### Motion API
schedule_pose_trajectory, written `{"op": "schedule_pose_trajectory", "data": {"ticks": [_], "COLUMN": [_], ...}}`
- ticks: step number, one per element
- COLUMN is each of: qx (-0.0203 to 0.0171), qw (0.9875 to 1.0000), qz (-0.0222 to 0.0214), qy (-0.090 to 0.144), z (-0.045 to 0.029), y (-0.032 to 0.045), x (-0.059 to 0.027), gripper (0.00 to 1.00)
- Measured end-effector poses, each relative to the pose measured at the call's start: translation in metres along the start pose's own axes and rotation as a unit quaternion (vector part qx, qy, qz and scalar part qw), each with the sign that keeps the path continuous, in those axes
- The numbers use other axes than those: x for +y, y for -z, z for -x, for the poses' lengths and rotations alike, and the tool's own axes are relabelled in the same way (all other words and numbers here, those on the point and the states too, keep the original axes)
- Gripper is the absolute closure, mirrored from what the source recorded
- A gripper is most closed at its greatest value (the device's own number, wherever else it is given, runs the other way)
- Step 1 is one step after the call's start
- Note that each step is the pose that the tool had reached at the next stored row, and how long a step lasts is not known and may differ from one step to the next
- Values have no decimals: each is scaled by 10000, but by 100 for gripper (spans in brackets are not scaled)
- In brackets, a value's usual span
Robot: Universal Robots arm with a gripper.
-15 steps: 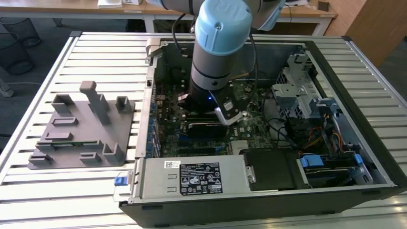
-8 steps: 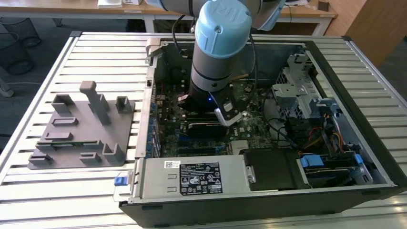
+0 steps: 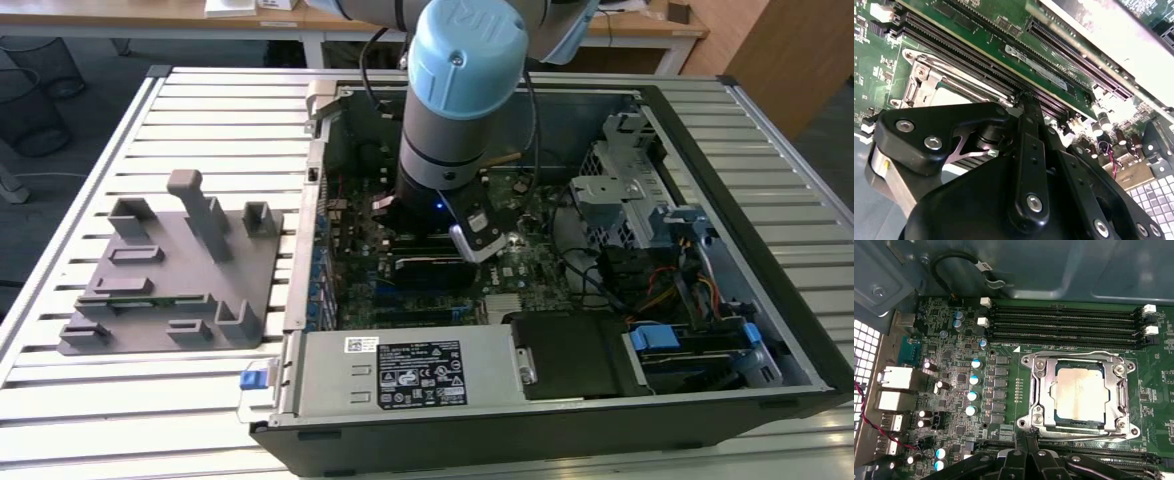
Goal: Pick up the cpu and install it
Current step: 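Install the second cpu locking lever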
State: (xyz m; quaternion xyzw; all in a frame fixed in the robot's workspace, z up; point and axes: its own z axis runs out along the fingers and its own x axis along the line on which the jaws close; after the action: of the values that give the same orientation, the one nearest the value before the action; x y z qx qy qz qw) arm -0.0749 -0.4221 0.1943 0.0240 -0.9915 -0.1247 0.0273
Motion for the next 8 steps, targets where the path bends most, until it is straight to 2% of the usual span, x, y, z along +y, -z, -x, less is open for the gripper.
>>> {"op": "schedule_pose_trajectory", "data": {"ticks": [4,8], "qx": [0,-3], "qw": [10000,10000], "qz": [13,84], "qy": [0,4], "z": [-2,-1], "y": [1,-4], "x": [-1,-2], "gripper": [89,89]}}
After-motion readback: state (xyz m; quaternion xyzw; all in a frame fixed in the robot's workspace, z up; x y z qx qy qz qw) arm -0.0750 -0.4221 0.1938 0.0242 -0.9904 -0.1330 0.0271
